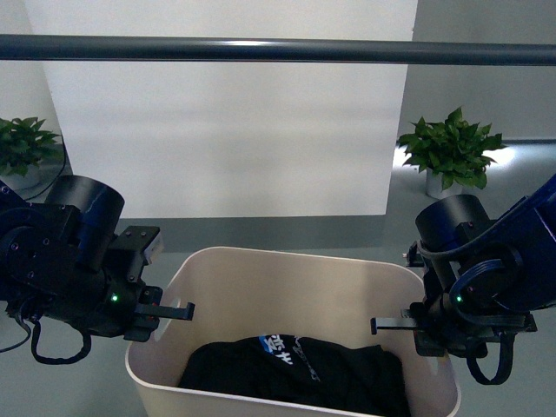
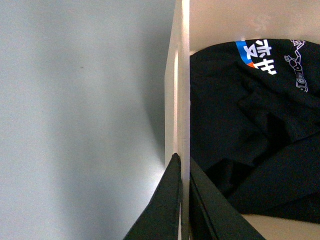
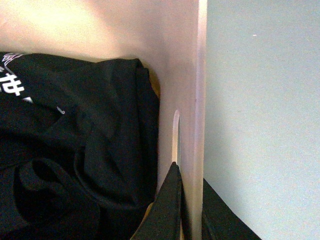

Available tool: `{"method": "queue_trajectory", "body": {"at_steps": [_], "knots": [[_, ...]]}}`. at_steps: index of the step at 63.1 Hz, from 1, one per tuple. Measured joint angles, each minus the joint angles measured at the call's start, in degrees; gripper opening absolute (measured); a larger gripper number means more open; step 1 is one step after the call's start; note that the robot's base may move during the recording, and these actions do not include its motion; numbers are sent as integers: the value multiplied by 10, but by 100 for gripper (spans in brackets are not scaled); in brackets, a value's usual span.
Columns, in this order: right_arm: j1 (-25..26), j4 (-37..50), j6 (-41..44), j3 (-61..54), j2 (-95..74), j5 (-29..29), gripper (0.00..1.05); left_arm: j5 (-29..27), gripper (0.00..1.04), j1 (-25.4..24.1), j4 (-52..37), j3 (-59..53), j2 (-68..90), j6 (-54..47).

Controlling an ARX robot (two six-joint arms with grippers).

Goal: Move hamper under clothes hanger

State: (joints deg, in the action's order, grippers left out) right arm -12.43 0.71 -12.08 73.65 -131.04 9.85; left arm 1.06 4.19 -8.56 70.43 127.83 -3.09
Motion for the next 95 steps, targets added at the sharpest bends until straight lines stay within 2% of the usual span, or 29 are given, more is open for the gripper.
{"method": "queue_trajectory", "body": {"at_steps": [17, 32, 36, 42, 54, 75, 95], "knots": [[-19, 0, 0, 0, 0, -10, 3, -9, 4, -17, 0, 0, 0, 0], [-13, 0, 0, 0, 0, -4, 3, -6, 4, -12, 0, 0, 0, 1], [-10, 1, -1, 0, 0, -7, 3, -38, 4, -7, 36, 13, 0, 33], [-7, 26, -10, -4, 0, -54, 3, -70, 4, -3, 94, 41, 5, 82], [-16, -3, -13, 9, -1, -67, 3, -84, 4, -4, 139, 76, 16, 113], [-21, 17, -12, 25, -50, -36, 3, -81, 4, 10, 105, 77, 72, 135], [-18, 49, -24, 24, -87, -34, 3, -82, 4, 19, 82, 72, 97, 140]]}}
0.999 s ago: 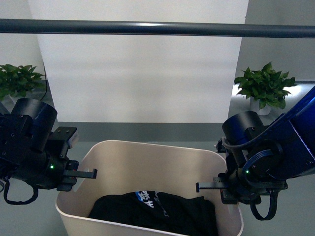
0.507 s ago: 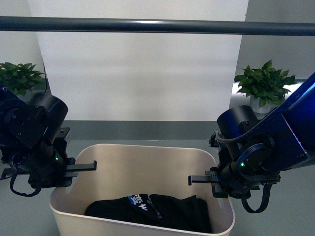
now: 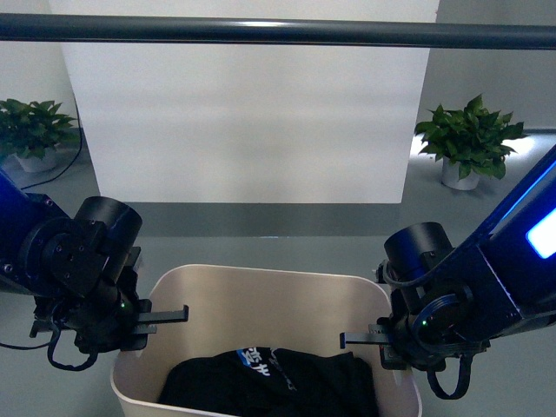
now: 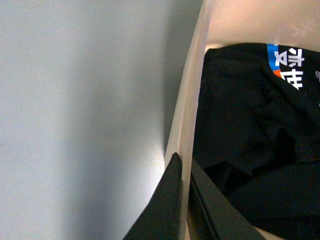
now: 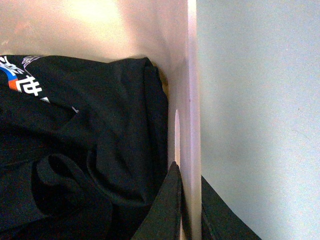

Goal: Move hamper under clothes hanger

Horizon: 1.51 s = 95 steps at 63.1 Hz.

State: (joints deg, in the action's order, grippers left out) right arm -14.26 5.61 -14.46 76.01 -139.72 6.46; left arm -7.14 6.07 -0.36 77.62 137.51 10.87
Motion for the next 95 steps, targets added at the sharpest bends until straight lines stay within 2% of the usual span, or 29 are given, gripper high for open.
{"method": "queue_trajectory", "body": {"at_steps": [7, 10, 18, 22, 27, 46, 49, 53, 67, 70, 76, 80, 85, 95], "knots": [[0, 12, -5, -3, -7, -3, 3, 7, 4, 4, -5, -1, 4, 0], [0, 15, -5, -5, -7, -3, 3, 9, 8, 5, -7, -2, 4, 1], [0, 19, -6, -10, -8, -10, 20, 11, 26, 7, -23, -11, 8, 3], [-3, 30, -7, -21, -7, -10, 34, -4, 41, 9, -50, -25, 7, -3], [-3, 43, -7, -34, 3, -8, 46, -9, 53, 12, -82, -39, -7, -4], [-1, 134, -3, -102, 141, 23, 88, -70, 96, 27, -240, -120, -170, -57], [0, 149, -1, -113, 164, 26, 94, -73, 100, 29, -258, -131, -194, -63], [0, 183, 4, -137, 202, 35, 99, -64, 98, 32, -281, -152, -233, -64], [-6, 310, 32, -222, 316, 78, 97, -14, 98, 48, -380, -242, -350, -62], [-5, 378, 51, -239, 323, 80, 91, -12, 98, 50, -388, -251, -369, -59], [1, 509, 95, -295, 333, 68, 79, -24, 86, 52, -473, -285, -393, -79], [6, 558, 113, -335, 341, 59, 72, -23, 79, 48, -511, -316, -406, -85], [18, 594, 126, -389, 363, 52, 62, -20, 68, 38, -541, -367, -427, -92], [42, 614, 137, -461, 423, 39, 42, -10, 49, 21, -563, -447, -472, -97]]}}
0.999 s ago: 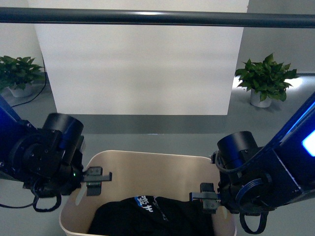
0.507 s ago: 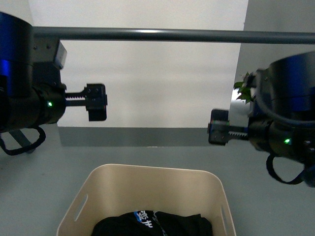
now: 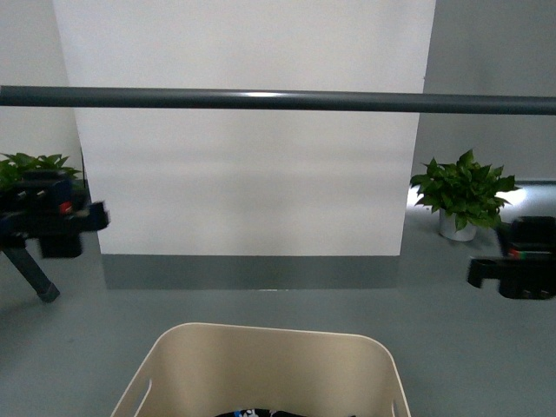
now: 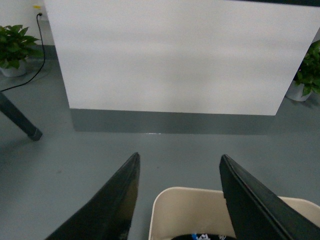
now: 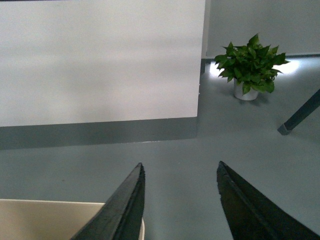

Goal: Move hamper under clothes hanger

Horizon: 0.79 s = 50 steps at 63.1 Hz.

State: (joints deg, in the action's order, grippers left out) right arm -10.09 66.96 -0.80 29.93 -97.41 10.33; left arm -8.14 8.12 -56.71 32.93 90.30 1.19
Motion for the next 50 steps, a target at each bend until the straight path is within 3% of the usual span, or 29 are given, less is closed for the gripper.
{"method": "queue_trajectory", "body": {"at_steps": [5, 15, 20, 36, 41, 50], "knots": [[11, 5, 4, -50, 47, -14, 26, 10, 32, -10, -12, -52, -40, -1], [24, 4, 6, -106, 99, -31, 5, 24, 11, -19, -19, -109, -91, -2], [31, 2, 7, -126, 122, -35, 2, 27, 3, -25, -20, -130, -111, -2], [52, -33, 8, -198, 226, -56, 2, 43, 3, -42, -8, -207, -202, -3], [60, -56, 8, -221, 272, -63, 2, 78, 3, -70, 8, -233, -241, -4], [95, -93, 8, -245, 333, -100, 2, 79, 3, -80, -10, -272, -259, -4]]}}
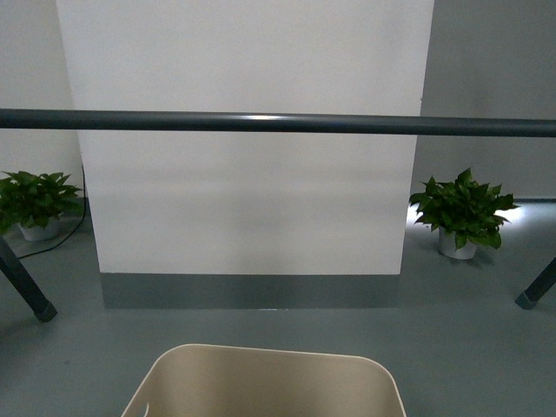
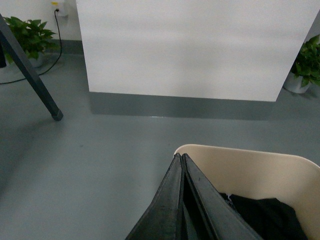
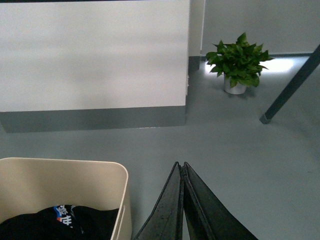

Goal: Move hamper under clothes hanger

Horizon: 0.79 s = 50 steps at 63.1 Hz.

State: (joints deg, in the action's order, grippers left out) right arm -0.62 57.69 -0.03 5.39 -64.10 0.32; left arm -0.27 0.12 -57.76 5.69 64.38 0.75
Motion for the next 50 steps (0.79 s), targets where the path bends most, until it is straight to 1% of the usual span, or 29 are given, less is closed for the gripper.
{"method": "queue_trajectory", "body": {"at_steps": [20, 50], "knots": [[5, -98, 0, -33, 134, -2, 2, 3, 3, 0, 96, -35, -132, 0], [5, -244, 0, -50, 302, -2, 2, 3, 3, 0, 241, -47, -300, -2]]}}
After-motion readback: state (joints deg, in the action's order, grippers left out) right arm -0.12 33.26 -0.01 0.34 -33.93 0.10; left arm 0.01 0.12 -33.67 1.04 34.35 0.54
